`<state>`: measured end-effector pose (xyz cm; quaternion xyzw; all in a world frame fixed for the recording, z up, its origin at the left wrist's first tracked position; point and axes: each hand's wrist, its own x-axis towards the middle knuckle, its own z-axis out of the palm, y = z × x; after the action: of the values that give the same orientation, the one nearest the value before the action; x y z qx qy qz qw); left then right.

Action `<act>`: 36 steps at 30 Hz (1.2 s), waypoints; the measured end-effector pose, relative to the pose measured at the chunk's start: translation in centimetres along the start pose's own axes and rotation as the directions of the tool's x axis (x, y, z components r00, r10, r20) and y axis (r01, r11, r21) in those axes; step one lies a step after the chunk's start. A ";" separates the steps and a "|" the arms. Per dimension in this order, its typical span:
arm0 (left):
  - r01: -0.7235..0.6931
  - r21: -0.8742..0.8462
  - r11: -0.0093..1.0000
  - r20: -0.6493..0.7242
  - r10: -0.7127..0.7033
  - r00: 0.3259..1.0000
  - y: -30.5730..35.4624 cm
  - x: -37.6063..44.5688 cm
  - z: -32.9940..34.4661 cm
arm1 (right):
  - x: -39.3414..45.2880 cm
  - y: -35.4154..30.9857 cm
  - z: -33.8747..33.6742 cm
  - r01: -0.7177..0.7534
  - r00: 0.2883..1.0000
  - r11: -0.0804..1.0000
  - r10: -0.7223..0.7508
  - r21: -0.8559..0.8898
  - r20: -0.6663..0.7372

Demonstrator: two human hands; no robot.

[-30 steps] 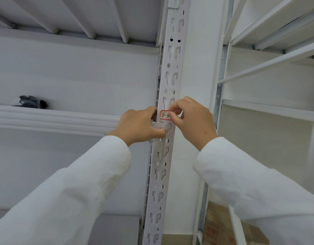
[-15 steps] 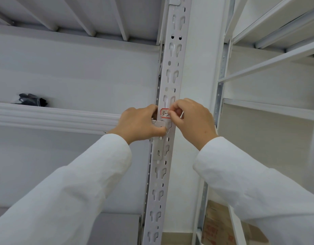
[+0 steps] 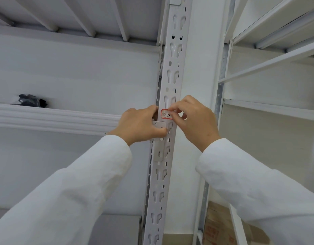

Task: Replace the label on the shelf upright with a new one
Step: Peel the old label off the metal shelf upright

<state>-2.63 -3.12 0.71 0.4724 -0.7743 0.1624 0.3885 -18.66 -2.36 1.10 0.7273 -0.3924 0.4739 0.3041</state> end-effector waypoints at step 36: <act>0.024 0.003 1.000 0.032 -0.024 0.999 0.1 0.0 -0.1 | 0.9 -0.4 -0.9 -0.037 0.993 0.998 0.042 -0.045 0.107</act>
<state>-2.65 -3.03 0.80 0.4846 -0.7744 0.1513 0.3775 -18.50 -1.62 2.22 0.7373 -0.4325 0.4314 0.2885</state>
